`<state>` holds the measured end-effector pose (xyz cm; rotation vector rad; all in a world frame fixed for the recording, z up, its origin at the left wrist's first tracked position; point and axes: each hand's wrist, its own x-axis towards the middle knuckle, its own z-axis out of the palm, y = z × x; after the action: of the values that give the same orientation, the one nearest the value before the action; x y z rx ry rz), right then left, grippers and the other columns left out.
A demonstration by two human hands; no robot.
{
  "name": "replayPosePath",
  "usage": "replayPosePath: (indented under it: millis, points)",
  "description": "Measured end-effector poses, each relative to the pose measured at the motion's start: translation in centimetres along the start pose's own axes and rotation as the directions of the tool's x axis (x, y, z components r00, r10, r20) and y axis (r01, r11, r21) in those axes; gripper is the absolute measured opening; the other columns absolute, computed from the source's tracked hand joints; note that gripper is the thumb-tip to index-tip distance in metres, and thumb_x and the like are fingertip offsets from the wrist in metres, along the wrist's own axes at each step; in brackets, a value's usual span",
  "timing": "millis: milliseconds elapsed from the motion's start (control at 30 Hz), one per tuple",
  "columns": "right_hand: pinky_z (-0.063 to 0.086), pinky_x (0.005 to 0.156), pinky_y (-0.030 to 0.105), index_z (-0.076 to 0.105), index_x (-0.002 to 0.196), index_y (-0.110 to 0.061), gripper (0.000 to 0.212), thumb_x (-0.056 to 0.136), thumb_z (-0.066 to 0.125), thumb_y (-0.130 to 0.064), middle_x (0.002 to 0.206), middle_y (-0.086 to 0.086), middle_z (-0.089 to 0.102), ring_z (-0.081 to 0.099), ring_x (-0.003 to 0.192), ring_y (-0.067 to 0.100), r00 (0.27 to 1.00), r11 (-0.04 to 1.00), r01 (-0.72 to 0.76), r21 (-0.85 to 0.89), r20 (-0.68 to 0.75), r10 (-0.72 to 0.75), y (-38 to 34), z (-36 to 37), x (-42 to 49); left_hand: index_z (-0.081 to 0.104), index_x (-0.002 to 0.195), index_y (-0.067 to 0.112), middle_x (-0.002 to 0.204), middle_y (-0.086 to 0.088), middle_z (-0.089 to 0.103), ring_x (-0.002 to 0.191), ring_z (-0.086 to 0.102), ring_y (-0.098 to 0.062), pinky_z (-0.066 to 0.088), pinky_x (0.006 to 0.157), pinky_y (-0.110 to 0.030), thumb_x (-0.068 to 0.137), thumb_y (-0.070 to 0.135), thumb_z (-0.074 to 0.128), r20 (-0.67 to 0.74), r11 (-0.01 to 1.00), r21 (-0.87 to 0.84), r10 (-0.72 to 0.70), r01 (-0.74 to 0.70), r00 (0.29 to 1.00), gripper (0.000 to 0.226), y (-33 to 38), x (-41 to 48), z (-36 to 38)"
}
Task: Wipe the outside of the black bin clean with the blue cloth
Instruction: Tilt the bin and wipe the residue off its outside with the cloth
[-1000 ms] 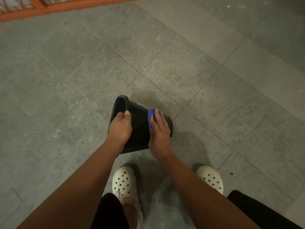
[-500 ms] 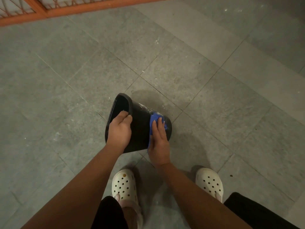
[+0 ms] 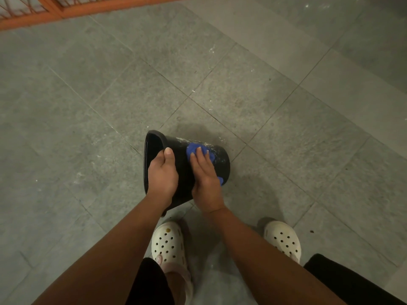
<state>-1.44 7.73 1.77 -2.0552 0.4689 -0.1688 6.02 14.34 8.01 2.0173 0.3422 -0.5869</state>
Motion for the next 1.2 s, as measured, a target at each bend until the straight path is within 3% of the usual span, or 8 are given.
replayPosePath:
  millis: [133,267,367,600,867,1000,1100,1200]
  points:
    - [0.012,0.119,0.036,0.023,0.143,-0.008,0.067,0.084,0.048,0.013,0.155,0.01,0.014,0.005,0.144,0.023,0.982,0.982,-0.184,-0.038,-0.04,0.182,1.2,-0.3,0.0,0.059,0.102,0.031,0.099,0.005,0.064,0.1,0.059,-0.014,0.046,0.097,-0.043,0.1,0.044,0.032,-0.015,1.0,0.014,0.001,-0.001,1.0,0.03,-0.4,0.1,0.0]
    - [0.014,0.116,0.036,0.031,0.139,-0.003,0.065,0.08,0.052,0.017,0.15,0.017,0.024,0.011,0.141,0.028,0.993,0.994,-0.107,0.01,-0.049,0.107,-0.6,0.5,-1.4,0.059,0.094,0.033,0.095,0.006,0.065,0.099,0.061,-0.015,0.047,0.09,-0.036,0.101,0.04,0.033,0.001,0.999,0.023,0.028,-0.028,1.0,0.028,-0.2,0.3,-0.1]
    - [0.01,0.115,0.031,0.031,0.14,-0.007,0.067,0.08,0.049,0.017,0.151,0.013,0.025,0.007,0.141,0.022,0.998,0.998,-0.056,0.031,0.001,0.056,-1.0,0.3,0.2,0.06,0.104,0.029,0.103,0.001,0.067,0.102,0.062,-0.016,0.048,0.092,-0.036,0.101,0.039,0.033,0.018,0.999,0.008,0.038,-0.038,0.999,0.03,-0.4,0.2,-0.3]
    - [0.007,0.118,0.03,0.023,0.144,-0.01,0.064,0.087,0.045,0.01,0.155,0.007,0.016,0.004,0.144,0.019,0.968,0.968,-0.25,0.01,-0.027,0.25,0.6,-0.7,0.4,0.058,0.111,0.025,0.106,0.002,0.064,0.104,0.059,-0.016,0.046,0.098,-0.046,0.1,0.042,0.032,0.014,0.996,0.055,0.064,-0.064,0.998,0.033,-0.7,0.1,-0.3]
    - [0.011,0.116,0.03,0.036,0.138,-0.005,0.059,0.083,0.047,0.015,0.148,0.011,0.032,0.015,0.141,0.021,0.995,0.991,-0.1,0.084,-0.019,0.102,-0.3,-0.6,0.6,0.057,0.106,0.029,0.1,0.006,0.064,0.102,0.059,-0.013,0.046,0.094,-0.039,0.1,0.041,0.032,0.034,0.99,0.093,0.106,-0.109,0.994,0.029,-0.6,0.4,-0.2]
    - [0.006,0.117,0.027,0.026,0.143,-0.011,0.06,0.089,0.045,0.007,0.154,0.006,0.019,0.004,0.143,0.015,0.978,0.978,-0.21,-0.005,-0.005,0.21,1.9,-0.9,0.7,0.055,0.117,0.025,0.106,0.005,0.06,0.107,0.054,-0.016,0.041,0.099,-0.039,0.101,0.041,0.031,0.007,0.993,0.085,0.086,-0.087,0.996,0.033,-0.8,0.7,-0.6]
    - [0.012,0.118,0.031,0.027,0.142,-0.008,0.06,0.088,0.045,0.008,0.154,0.008,0.019,0.007,0.144,0.021,0.97,0.97,-0.242,-0.003,-0.042,0.241,0.9,-0.1,0.0,0.052,0.101,0.035,0.093,0.014,0.057,0.093,0.054,-0.006,0.042,0.092,-0.036,0.101,0.041,0.031,0.011,0.991,0.099,0.087,-0.088,0.996,0.022,-0.9,0.9,-0.7]
    - [0.011,0.117,0.03,0.029,0.141,-0.007,0.063,0.084,0.046,0.014,0.152,0.01,0.023,0.008,0.143,0.022,0.99,0.99,-0.136,0.039,-0.015,0.137,-0.3,0.3,0.3,0.052,0.09,0.04,0.089,0.013,0.059,0.089,0.056,-0.003,0.043,0.084,-0.032,0.1,0.042,0.032,0.021,0.986,0.122,0.113,-0.115,0.993,0.022,-1.0,0.8,-0.6]
